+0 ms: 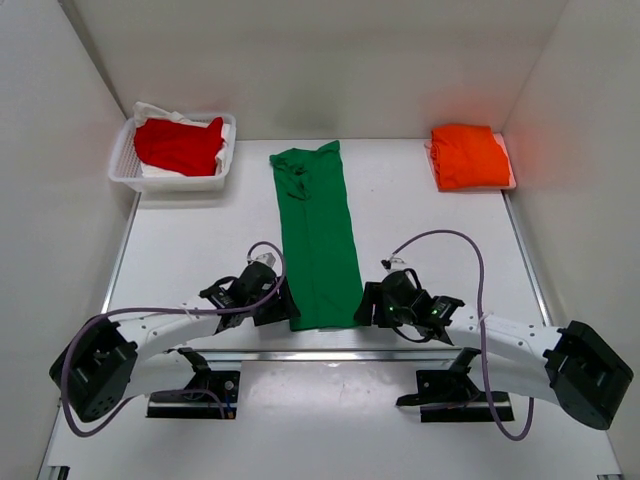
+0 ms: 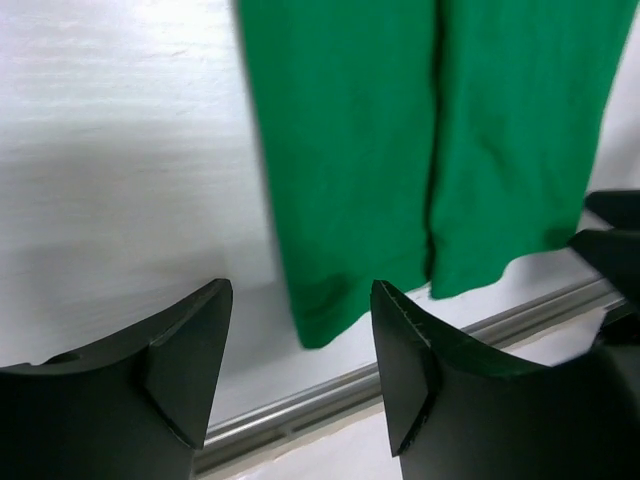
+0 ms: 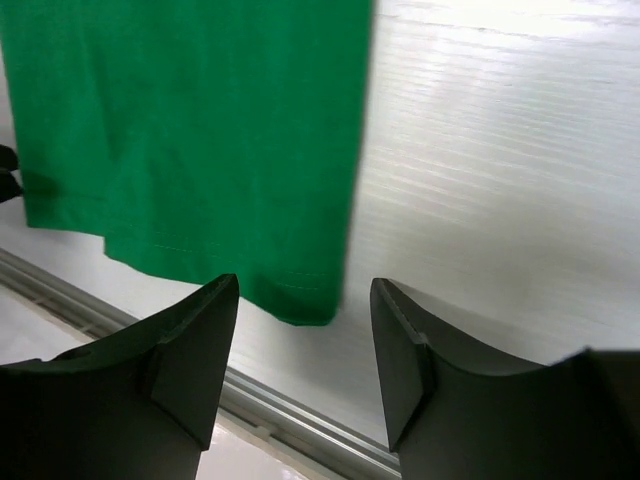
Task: Fold and stack the t-shirts
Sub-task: Grab the bottom of the folded rectangular tshirt with both arms, then fold the folded rectangular tshirt in 1/3 of the way, then grab one side of the 2/3 rectangular tshirt with both arms
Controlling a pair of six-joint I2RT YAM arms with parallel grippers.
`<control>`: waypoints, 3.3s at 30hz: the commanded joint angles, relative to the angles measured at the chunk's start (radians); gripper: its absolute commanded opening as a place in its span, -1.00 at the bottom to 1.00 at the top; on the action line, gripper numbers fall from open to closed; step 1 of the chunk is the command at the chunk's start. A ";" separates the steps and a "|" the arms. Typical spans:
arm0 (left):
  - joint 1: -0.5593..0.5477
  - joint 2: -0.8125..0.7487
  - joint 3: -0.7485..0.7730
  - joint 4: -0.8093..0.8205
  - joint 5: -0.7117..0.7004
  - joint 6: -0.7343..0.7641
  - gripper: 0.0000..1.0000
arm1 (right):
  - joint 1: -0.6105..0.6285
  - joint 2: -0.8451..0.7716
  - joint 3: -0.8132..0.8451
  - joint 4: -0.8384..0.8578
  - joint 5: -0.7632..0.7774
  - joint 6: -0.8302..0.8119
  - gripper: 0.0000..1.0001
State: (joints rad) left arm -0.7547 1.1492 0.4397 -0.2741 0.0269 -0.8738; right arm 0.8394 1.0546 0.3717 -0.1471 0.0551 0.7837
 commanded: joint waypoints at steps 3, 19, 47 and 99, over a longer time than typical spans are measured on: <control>-0.057 0.049 -0.030 0.027 -0.045 -0.094 0.38 | 0.049 0.048 -0.017 0.027 0.003 0.078 -0.06; -0.123 -0.081 -0.082 -0.166 0.004 -0.132 -1.00 | 0.234 0.029 -0.001 -0.068 -0.047 0.121 -1.00; 0.445 0.378 0.623 -0.215 0.255 0.294 -1.00 | -0.367 0.525 0.734 -0.278 -0.491 -0.429 -0.99; 0.330 0.216 0.068 0.380 -0.130 0.090 0.28 | -0.128 0.492 0.325 0.257 0.069 -0.038 0.09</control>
State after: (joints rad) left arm -0.4145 1.3384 0.4908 0.0357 -0.0753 -0.7582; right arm 0.7231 1.5211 0.6861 0.0246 0.0986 0.7158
